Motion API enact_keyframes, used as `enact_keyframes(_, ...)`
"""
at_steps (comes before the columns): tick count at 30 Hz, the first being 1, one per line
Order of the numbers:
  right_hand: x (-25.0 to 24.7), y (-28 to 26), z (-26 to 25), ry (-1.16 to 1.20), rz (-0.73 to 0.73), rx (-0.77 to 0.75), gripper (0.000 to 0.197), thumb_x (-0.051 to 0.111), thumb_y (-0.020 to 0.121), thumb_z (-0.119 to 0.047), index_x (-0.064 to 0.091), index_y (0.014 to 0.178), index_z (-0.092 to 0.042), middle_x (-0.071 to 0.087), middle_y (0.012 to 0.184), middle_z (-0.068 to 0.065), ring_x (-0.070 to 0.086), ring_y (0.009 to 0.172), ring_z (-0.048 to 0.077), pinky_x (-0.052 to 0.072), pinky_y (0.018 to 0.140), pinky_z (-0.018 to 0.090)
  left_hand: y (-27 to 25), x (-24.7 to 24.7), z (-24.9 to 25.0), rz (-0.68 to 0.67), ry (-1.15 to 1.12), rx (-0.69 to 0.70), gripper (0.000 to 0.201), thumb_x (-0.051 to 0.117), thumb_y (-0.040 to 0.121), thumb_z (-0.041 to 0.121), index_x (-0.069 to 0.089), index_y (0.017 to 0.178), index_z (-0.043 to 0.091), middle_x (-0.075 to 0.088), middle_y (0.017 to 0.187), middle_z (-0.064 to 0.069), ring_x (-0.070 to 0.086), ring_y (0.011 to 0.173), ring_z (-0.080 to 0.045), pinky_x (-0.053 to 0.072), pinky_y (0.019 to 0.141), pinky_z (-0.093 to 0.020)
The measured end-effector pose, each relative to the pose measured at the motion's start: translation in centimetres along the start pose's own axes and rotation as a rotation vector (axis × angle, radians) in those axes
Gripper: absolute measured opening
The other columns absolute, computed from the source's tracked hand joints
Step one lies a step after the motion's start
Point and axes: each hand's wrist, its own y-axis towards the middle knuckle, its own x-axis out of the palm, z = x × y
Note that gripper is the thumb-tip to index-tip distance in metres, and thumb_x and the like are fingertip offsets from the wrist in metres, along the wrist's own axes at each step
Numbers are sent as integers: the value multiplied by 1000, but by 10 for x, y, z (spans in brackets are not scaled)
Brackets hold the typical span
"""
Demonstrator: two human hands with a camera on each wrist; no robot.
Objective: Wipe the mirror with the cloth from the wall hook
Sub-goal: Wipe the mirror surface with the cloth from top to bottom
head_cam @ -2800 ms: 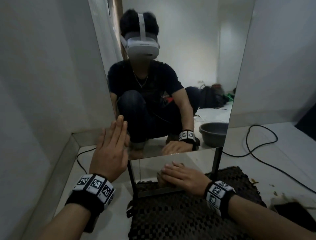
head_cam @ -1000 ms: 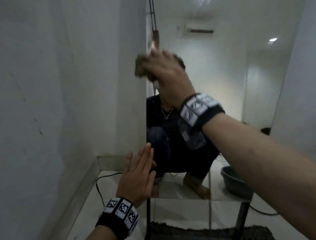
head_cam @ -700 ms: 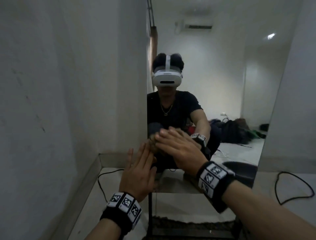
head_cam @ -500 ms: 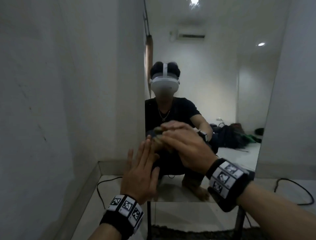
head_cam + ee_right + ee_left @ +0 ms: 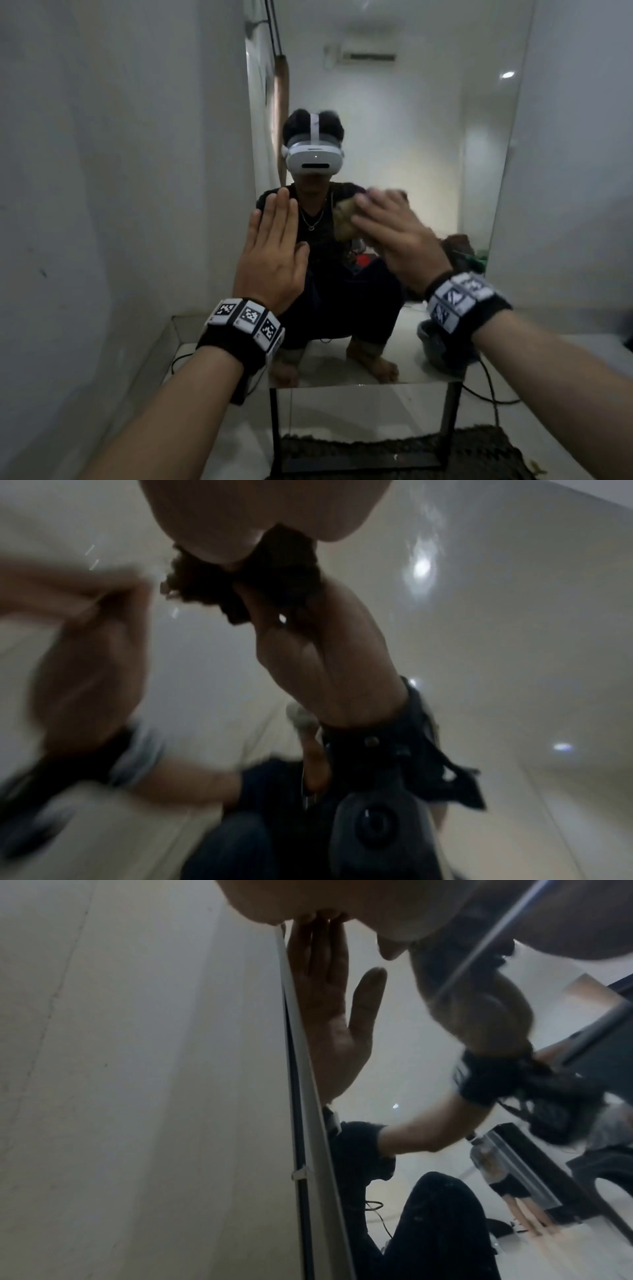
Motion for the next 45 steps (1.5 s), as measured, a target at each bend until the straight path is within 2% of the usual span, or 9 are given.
enact_keyframes(7, 30, -150, -64, 122, -282, 81, 39, 49, 95, 2, 59, 131, -12, 49, 144, 10, 40, 138, 27, 26, 117, 46, -1, -2, 1, -2, -5, -7, 70, 42, 97, 31, 13, 154, 2, 5, 164, -15, 1, 153, -25, 10, 124, -47)
enact_keyframes(11, -1, -165, -76, 143, -434, -129, 40, 29, 104, -16, 64, 122, -13, 66, 122, 11, 62, 109, 23, 52, 88, 39, -2, -6, 2, 11, -11, 3, 70, 41, 96, 31, 14, 154, 3, 6, 164, -14, 3, 153, -25, 11, 124, -46)
enact_keyframes(14, -46, -102, -45, 101, -183, -131, 27, 46, 100, -9, 68, 116, -6, 68, 112, 17, 61, 99, 24, 51, 88, 39, 0, -9, -2, 29, -10, 18, 70, 43, 95, 31, 18, 154, 3, 11, 163, -15, 6, 152, -25, 10, 124, -44)
enact_keyframes(19, -109, 3, 54, -253, 326, 274, 35, 58, 88, 2, 70, 117, -14, 65, 120, 14, 57, 105, 33, 44, 94, 40, -4, -9, -3, 36, -46, 13, 70, 44, 94, 28, 18, 154, 3, 11, 163, -14, 7, 152, -24, 12, 123, -46)
enact_keyframes(26, -53, -90, 34, -256, 211, 466, 35, 45, 91, -5, 71, 114, -10, 60, 132, 11, 53, 125, 31, 43, 104, 39, -2, -11, -1, 31, -57, 13, 69, 39, 94, 29, 17, 154, 3, 10, 163, -14, 6, 152, -24, 8, 124, -43)
enact_keyframes(31, -20, -209, -34, -212, 17, 626, 44, 45, 80, 6, 72, 111, -9, 61, 130, 8, 54, 124, 31, 21, 115, 16, -2, -13, 1, 0, -43, 0, 70, 37, 95, 33, 13, 155, 5, 5, 164, -12, 1, 153, -21, 4, 125, -41)
enact_keyframes(36, -8, -288, -92, -40, -296, 628, 70, 74, 43, 21, 76, 102, -17, 71, 113, 4, 69, 99, 23, 49, 92, 24, -4, -16, 7, -14, -63, -22, 71, 35, 94, 36, 13, 155, 6, 3, 165, -10, 0, 153, -20, 7, 124, -45)
enact_keyframes(39, 1, -286, -116, 110, -366, 667, 67, 71, 57, 6, 66, 116, -26, 70, 113, 0, 70, 92, 19, 60, 72, 33, -3, -22, 11, -10, -84, -33, 70, 33, 95, 39, 14, 155, 8, 4, 165, -7, 0, 153, -18, 6, 124, -47)
enact_keyframes(45, 31, -175, -136, 410, -21, 612, 38, 56, 84, -6, 66, 120, -11, 70, 113, 4, 66, 101, 16, 51, 91, 24, -19, -32, 15, 174, -232, -30, 52, 48, 94, 25, 45, 142, 7, 43, 151, -9, 38, 141, -20, 18, 121, -49)
